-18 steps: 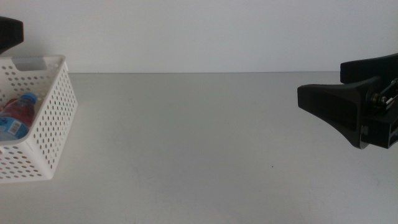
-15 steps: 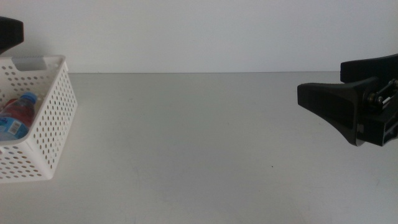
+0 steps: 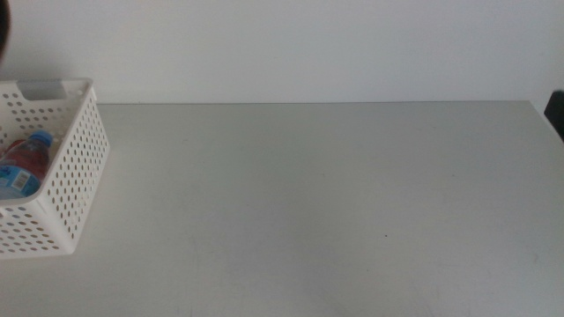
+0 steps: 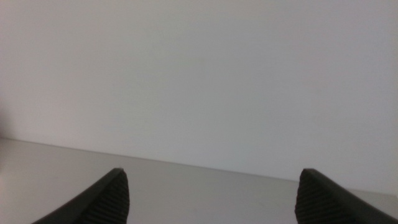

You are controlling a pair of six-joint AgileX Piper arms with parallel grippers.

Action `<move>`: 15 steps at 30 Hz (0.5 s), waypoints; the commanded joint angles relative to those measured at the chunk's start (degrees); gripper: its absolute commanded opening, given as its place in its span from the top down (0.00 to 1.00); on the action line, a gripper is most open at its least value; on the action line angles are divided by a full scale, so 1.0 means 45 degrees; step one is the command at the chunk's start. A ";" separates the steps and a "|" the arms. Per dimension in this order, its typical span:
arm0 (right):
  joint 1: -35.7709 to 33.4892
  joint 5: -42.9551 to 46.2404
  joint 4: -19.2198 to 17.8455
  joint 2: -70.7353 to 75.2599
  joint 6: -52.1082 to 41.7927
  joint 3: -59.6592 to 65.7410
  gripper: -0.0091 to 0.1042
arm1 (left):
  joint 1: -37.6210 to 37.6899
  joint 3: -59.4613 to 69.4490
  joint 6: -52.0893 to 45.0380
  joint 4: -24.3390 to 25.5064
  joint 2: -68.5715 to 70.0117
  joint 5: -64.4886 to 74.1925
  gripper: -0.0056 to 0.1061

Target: Use arms to grab the bottles and put them into the dustbin to the left of the table.

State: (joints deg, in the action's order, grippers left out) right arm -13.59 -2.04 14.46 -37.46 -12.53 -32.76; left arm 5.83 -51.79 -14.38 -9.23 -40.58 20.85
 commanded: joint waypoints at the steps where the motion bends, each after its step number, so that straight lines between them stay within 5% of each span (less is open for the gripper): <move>1: 0.0199 0.0964 -0.0143 0.0640 -0.0151 0.0624 0.17 | 0.0083 0.1061 0.0084 -0.0171 0.0625 -0.2655 0.13; 6: 0.0257 0.0874 -0.0407 0.2417 -0.0151 0.2896 0.17 | 0.0083 0.4232 0.0084 -0.0171 0.2744 -0.2855 0.13; 12: 0.1242 -0.0728 -0.3780 0.5020 -0.0151 0.4676 0.17 | 0.0071 0.7446 0.0084 -0.0161 0.5370 -0.2660 0.13; 15: 0.1913 -0.0683 -0.3427 0.5918 -0.0151 0.5305 0.17 | 0.0063 0.8707 0.0084 -0.0173 0.6521 -0.2686 0.13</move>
State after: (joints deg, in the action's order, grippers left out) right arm -6.62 -9.11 0.00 -12.26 -12.53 -8.58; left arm 5.83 -12.79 -14.38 -9.23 -12.62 13.31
